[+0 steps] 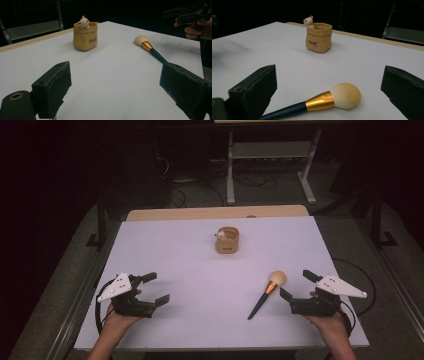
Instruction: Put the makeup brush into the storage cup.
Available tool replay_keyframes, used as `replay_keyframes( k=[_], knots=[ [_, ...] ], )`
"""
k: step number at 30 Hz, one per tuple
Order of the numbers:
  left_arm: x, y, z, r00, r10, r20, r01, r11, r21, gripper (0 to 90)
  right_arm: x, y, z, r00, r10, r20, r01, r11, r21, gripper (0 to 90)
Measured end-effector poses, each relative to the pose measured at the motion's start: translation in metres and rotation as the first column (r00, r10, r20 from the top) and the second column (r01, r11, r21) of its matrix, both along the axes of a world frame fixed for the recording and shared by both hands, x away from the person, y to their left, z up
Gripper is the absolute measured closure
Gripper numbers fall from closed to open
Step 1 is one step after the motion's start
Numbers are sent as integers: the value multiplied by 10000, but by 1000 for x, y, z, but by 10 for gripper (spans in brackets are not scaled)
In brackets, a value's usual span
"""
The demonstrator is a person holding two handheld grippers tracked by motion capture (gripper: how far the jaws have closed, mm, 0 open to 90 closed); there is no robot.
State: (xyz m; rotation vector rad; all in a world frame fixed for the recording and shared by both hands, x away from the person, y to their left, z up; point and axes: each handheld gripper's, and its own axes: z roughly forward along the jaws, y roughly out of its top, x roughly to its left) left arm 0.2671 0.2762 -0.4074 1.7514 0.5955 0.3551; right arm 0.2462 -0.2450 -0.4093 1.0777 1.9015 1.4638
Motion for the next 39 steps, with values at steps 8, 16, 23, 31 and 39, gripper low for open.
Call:
replay_keyframes(
  k=[8,16,23,31,39],
  knots=[
    [-2,3,0,10000,11,-22,-11,10000,55,97,4,2,1,9999,-30,-104,29,10000,-89,0],
    [-1,4,0,9999,109,-105,-110,9999,-70,97,7,4,2,9998,-52,-198,49,9999,-155,0],
    [-2,4,-1,9999,66,-127,-67,9999,-104,97,10,6,5,9999,-55,-143,53,9999,-156,0],
    [-1,4,0,9999,140,-99,-142,9997,-187,98,14,9,11,10000,20,-13,-20,9999,-131,0],
    [1,4,-2,9998,156,-156,-158,9997,-163,98,24,12,17,10000,-9,-3,9,9999,-101,0]
  ],
)
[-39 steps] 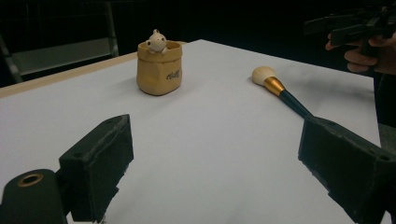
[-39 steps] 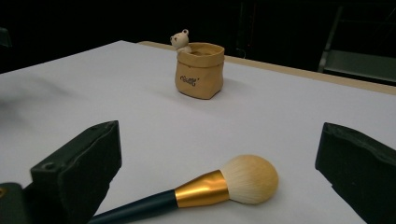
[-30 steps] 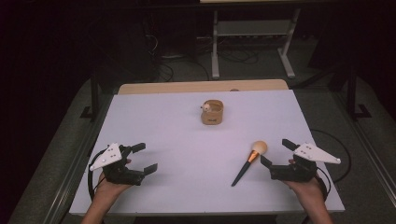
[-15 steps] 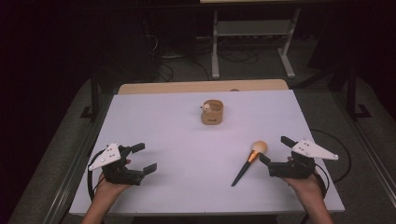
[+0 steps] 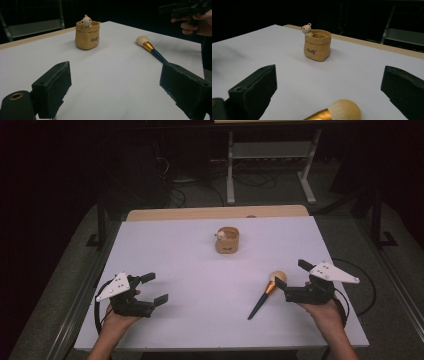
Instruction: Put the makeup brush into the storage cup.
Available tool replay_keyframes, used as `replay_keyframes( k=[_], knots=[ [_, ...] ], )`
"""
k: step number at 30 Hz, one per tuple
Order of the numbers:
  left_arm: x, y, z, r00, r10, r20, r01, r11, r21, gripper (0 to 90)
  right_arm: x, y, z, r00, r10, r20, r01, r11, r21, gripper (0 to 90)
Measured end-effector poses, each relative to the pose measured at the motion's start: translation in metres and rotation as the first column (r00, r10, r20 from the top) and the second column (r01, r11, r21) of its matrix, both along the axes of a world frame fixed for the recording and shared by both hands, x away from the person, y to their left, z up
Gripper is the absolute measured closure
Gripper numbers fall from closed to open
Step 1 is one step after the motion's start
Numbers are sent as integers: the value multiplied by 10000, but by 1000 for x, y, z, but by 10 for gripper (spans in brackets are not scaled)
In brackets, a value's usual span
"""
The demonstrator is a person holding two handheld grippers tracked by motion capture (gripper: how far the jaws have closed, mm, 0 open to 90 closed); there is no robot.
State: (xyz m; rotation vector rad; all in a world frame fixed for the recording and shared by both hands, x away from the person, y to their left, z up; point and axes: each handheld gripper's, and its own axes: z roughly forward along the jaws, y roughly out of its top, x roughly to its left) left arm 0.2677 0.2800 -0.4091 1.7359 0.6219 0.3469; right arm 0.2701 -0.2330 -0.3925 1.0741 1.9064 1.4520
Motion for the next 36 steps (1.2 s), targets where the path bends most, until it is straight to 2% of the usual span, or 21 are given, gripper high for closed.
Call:
replay_keyframes(
  k=[4,13,20,22,30,33,36],
  knots=[
    [-1,2,0,10000,34,21,-34,10000,39,98,6,3,1,10000,52,-24,-52,10000,21,0],
    [-1,1,1,10000,17,8,-16,9999,-168,98,13,11,3,9998,205,13,-205,9998,5,0],
    [0,1,1,10000,-60,26,60,9999,-95,98,20,14,5,9998,222,-4,-222,9998,10,0],
    [0,1,0,10000,-71,15,72,9998,-203,98,22,15,4,9997,246,22,-246,9997,-24,0],
    [1,4,1,10000,-77,-2,77,9997,-242,97,31,19,5,9996,271,-3,-271,9993,254,0],
    [1,5,1,10000,-41,2,41,9996,-275,98,34,21,7,9994,302,144,-304,9994,144,0],
    [1,4,2,10000,-40,28,40,9996,-269,98,35,21,9,9995,262,171,-267,9992,310,0]
  ],
)
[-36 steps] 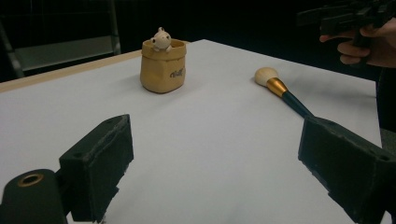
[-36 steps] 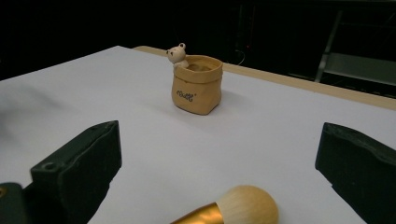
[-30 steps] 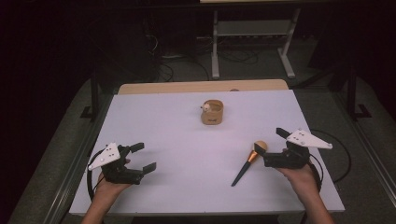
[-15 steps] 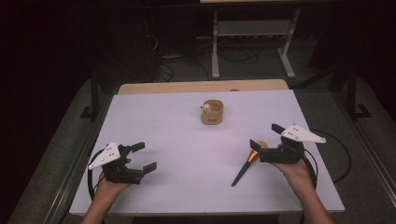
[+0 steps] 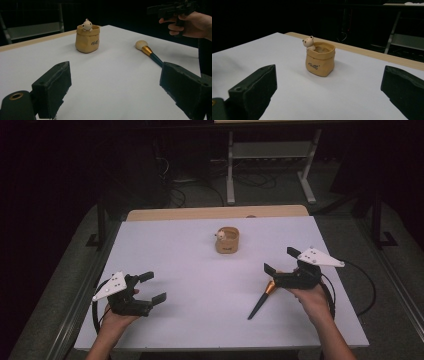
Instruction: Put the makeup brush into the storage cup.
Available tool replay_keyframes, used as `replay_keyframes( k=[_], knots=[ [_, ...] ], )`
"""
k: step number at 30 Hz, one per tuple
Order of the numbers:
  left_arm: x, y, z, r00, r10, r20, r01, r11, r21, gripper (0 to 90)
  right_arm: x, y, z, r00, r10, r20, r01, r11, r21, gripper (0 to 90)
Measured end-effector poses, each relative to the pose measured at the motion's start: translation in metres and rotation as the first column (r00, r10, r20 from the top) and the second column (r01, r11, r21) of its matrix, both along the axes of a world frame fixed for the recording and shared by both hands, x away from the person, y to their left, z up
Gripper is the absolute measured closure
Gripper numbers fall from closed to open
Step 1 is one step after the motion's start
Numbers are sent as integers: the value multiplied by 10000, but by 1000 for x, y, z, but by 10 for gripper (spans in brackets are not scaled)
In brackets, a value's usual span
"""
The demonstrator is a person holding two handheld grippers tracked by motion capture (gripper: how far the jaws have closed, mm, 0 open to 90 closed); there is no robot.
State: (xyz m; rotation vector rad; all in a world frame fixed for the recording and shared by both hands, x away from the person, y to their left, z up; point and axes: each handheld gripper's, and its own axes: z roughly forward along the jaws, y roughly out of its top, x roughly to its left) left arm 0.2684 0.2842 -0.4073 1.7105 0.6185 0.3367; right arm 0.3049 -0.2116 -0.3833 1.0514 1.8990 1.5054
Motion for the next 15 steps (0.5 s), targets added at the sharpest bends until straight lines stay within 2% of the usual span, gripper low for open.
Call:
replay_keyframes(
  k=[6,10,15],
  knots=[
    [-3,-1,-1,10000,-30,3,30,10000,68,98,3,0,-1,10000,-30,-56,30,10000,-13,0],
    [-2,-1,0,10000,-20,-22,20,10000,-90,98,7,2,-2,10000,-9,-43,9,10000,-1,0],
    [-2,-2,-1,10000,-73,-21,73,10000,49,98,12,7,0,10000,38,-47,-38,10000,12,0]
  ],
)
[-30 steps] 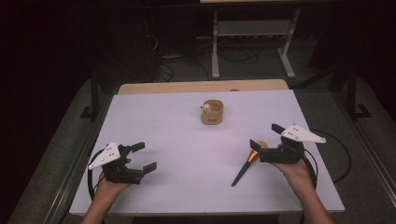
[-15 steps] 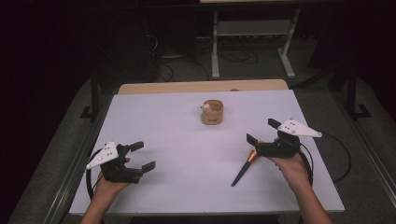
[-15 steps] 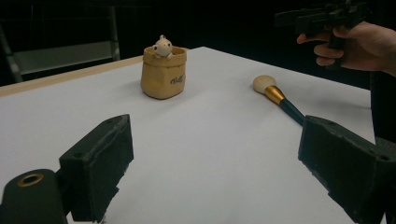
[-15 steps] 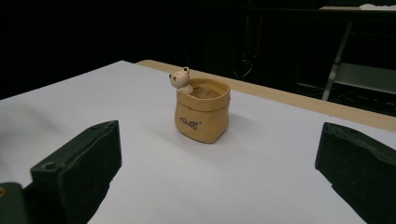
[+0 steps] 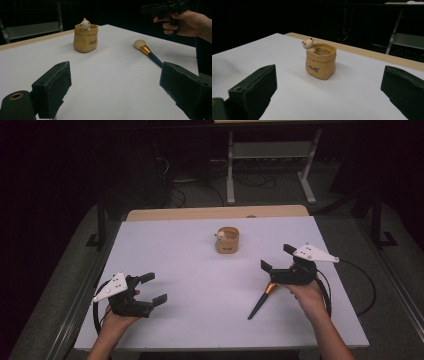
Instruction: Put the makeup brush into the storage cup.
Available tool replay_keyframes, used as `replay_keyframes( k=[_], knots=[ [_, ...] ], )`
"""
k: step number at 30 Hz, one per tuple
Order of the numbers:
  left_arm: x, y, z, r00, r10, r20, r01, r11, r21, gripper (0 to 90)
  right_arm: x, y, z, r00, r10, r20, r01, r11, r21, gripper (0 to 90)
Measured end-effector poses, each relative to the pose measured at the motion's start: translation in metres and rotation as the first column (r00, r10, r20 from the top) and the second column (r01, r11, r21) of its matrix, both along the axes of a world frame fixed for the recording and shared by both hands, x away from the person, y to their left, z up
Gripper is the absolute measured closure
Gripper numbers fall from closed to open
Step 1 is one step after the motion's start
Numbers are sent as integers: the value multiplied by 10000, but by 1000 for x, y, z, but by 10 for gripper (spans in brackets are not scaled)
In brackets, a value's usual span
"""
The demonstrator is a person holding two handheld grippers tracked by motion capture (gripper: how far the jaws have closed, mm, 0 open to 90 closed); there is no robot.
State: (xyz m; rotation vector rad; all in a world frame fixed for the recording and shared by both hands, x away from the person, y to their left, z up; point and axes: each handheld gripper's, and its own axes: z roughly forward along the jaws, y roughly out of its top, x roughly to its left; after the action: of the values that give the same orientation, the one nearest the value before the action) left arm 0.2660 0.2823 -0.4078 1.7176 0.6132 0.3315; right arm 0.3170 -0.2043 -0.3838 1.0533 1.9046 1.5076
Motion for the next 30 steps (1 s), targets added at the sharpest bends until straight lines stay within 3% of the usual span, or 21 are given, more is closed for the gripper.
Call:
replay_keyframes(
  k=[26,30],
  knots=[
    [0,0,0,10000,-28,-31,28,10000,-40,98,25,15,7,10000,-2,-19,2,10000,40,0],
    [-1,2,0,10000,26,-28,-26,10000,-1,98,25,17,7,9999,-37,-122,33,9994,-334,0]
  ],
)
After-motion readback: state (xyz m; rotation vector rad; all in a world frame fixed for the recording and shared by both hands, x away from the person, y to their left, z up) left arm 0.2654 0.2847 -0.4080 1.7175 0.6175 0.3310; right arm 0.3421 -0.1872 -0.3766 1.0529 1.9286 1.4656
